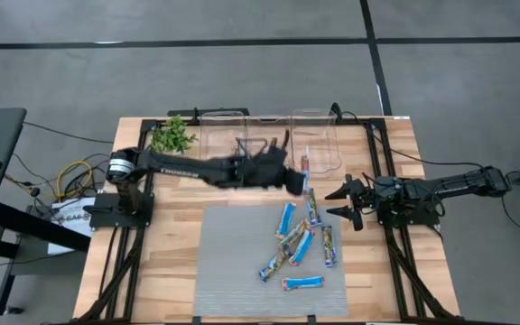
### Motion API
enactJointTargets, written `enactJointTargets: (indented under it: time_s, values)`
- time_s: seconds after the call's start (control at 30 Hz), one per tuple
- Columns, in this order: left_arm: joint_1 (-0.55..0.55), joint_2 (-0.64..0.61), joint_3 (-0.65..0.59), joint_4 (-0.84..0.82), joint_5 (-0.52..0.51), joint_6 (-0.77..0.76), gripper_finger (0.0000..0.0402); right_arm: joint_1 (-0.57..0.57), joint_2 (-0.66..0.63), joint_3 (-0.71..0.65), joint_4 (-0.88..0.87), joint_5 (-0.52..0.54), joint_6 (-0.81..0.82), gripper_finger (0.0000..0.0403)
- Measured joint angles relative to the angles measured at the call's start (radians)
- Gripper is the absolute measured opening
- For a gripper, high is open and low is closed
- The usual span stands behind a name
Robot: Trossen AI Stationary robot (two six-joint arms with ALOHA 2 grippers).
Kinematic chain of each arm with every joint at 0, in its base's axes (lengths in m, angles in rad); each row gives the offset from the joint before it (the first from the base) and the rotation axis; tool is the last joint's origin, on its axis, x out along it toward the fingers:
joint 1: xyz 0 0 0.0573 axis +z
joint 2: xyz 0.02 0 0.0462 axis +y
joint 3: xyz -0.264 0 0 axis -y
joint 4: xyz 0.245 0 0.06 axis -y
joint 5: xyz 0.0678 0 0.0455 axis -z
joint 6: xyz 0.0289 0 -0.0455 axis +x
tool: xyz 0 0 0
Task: Pick and place Granola Bars by type
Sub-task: Put the red granola bar into the middle transparent bin
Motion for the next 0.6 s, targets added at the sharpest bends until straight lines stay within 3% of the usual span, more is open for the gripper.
enactJointTargets:
  time_s: [0.33,0.6]
  values:
    - [0.284,0.000,0.000,-0.214,0.224,0.251,0.0043,0.000,0.000,0.000,0.000,0.000,0.000,0.0225]
    - [0.387,0.000,0.000,-0.401,0.250,0.496,0.0043,0.000,0.000,0.000,0.000,0.000,0.000,0.0225]
